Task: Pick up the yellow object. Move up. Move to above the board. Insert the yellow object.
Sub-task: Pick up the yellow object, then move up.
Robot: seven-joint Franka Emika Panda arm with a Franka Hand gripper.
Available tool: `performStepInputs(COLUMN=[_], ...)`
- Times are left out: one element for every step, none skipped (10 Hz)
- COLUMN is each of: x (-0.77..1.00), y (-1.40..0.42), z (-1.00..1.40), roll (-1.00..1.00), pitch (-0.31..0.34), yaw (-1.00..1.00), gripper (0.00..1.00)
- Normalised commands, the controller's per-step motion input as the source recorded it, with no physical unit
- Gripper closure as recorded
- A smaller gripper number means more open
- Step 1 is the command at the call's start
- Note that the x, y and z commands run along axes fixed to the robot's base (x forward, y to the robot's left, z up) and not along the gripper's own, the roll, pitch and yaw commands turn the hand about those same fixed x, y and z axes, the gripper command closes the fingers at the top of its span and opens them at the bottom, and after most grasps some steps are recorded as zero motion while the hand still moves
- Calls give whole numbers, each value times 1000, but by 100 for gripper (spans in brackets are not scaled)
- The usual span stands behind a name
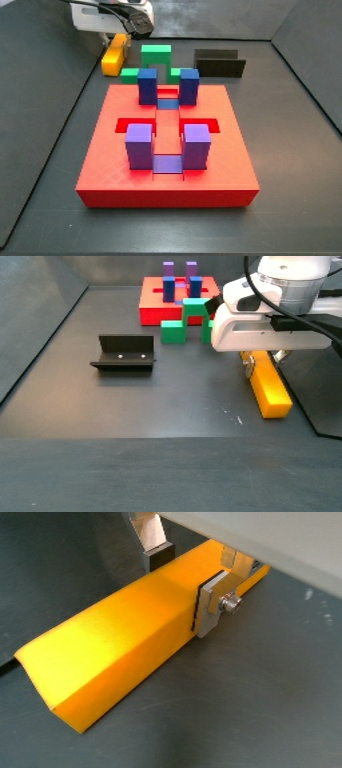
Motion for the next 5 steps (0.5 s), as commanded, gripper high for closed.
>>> performStepInputs(x=[0, 0, -86, -112, -67], y=[0, 0, 53, 48, 25], z=[0, 833, 796, 641, 381], roll=[0, 0, -1, 5, 38], pitch=[0, 0, 36, 72, 66], yaw=[0, 0, -47, -52, -34], gripper=[100, 100, 100, 100, 100])
